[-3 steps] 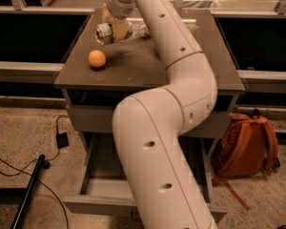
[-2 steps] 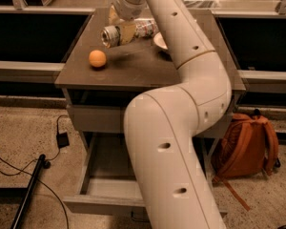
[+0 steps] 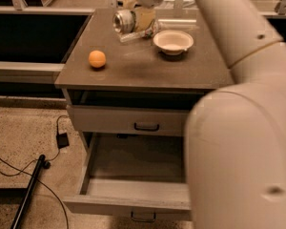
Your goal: Place 7up can into middle drawer
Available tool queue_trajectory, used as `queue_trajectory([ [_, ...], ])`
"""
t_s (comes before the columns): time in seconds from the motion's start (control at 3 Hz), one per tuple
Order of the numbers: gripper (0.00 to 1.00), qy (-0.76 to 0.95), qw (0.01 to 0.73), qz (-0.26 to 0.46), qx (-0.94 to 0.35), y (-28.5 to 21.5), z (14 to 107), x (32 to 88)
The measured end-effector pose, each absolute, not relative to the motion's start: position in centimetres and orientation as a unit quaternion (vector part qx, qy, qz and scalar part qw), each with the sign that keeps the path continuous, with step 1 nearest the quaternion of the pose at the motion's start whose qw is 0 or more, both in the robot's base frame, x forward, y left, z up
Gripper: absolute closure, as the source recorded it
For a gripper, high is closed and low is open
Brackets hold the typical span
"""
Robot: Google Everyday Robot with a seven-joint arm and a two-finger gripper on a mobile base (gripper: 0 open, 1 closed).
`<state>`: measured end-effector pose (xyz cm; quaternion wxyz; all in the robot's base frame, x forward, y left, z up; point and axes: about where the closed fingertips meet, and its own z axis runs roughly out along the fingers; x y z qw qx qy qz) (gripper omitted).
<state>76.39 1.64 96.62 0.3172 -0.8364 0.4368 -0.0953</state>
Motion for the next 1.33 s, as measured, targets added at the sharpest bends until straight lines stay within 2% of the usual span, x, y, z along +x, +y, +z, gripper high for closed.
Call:
queue_trajectory([
  [0.33,1.0,0.42,0.364,-0.152,-0.817,-0.9,102.7,72.2],
  [0.67,1.0,0.378,0.374,-0.198,-0.824,-1.6,104.9,67.3],
  [1.0,1.0,0.296,0.327,-0.212,-0.872,-0.3,101.2,62.4],
  [1.33,1.0,0.215,0.246,-0.18,-0.928,1.4,92.8,58.5],
])
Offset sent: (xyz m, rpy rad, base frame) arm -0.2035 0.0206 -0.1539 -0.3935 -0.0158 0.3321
